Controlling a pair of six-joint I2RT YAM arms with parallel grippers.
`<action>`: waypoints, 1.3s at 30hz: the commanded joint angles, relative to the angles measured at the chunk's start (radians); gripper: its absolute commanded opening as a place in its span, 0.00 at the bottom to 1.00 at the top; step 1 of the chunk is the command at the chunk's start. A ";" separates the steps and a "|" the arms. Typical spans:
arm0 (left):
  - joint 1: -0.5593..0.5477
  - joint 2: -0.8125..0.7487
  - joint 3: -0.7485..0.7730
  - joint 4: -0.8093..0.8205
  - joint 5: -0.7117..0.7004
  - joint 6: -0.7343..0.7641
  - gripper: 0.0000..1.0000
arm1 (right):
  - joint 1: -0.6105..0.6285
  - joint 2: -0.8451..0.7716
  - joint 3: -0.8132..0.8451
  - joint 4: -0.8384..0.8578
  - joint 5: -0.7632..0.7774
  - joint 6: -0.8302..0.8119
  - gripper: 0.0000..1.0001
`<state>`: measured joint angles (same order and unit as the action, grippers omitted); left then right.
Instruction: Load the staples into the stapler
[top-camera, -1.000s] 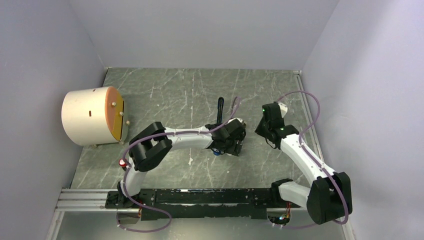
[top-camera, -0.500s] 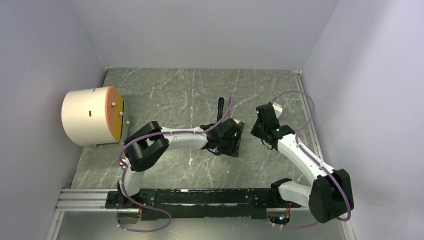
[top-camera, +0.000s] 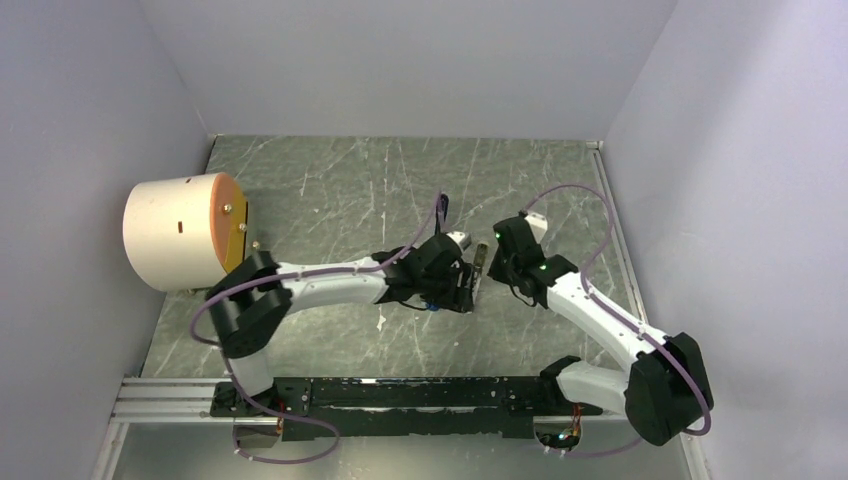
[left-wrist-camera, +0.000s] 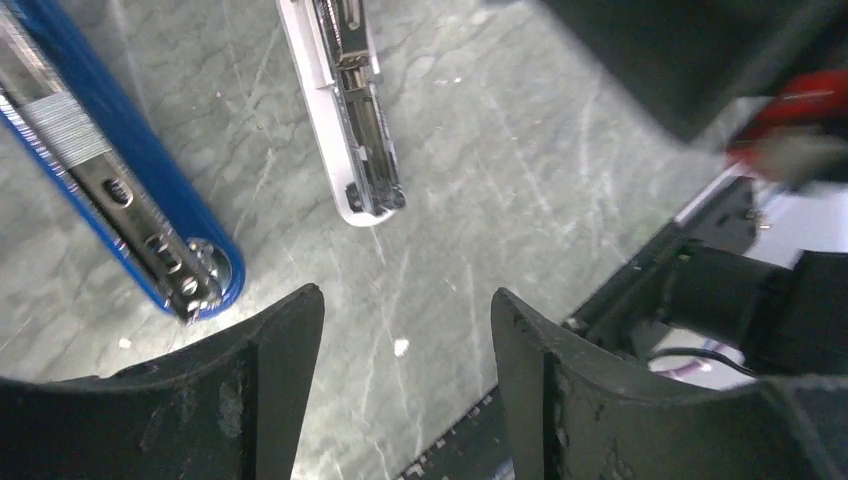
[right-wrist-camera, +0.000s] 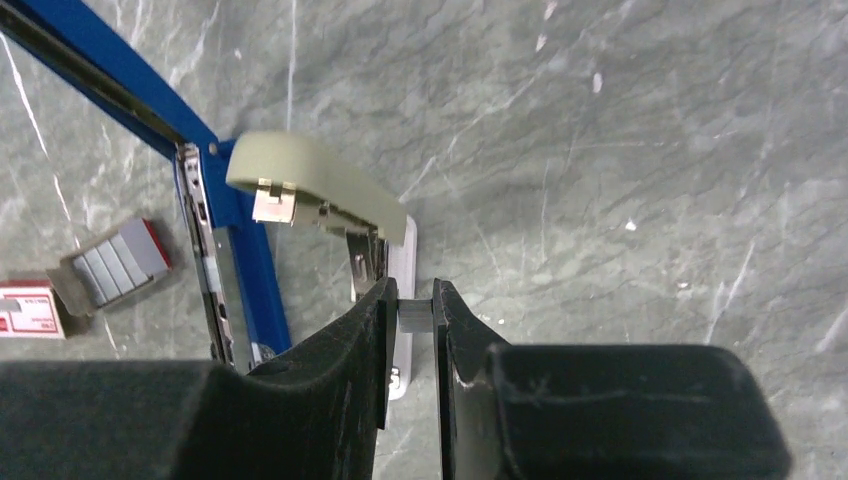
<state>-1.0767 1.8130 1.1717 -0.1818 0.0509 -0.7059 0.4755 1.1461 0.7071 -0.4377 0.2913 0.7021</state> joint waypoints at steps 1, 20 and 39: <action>0.006 -0.163 -0.043 0.003 -0.116 -0.025 0.68 | 0.075 -0.017 -0.031 0.004 0.075 0.068 0.23; 0.110 -0.576 -0.190 -0.184 -0.678 0.038 0.69 | 0.369 0.131 0.033 -0.060 0.311 0.228 0.23; 0.141 -0.550 -0.229 -0.162 -0.660 0.010 0.67 | 0.417 0.215 0.039 -0.058 0.374 0.282 0.22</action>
<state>-0.9470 1.2552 0.9466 -0.3531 -0.6022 -0.6926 0.8818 1.3472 0.7425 -0.4999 0.6052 0.9421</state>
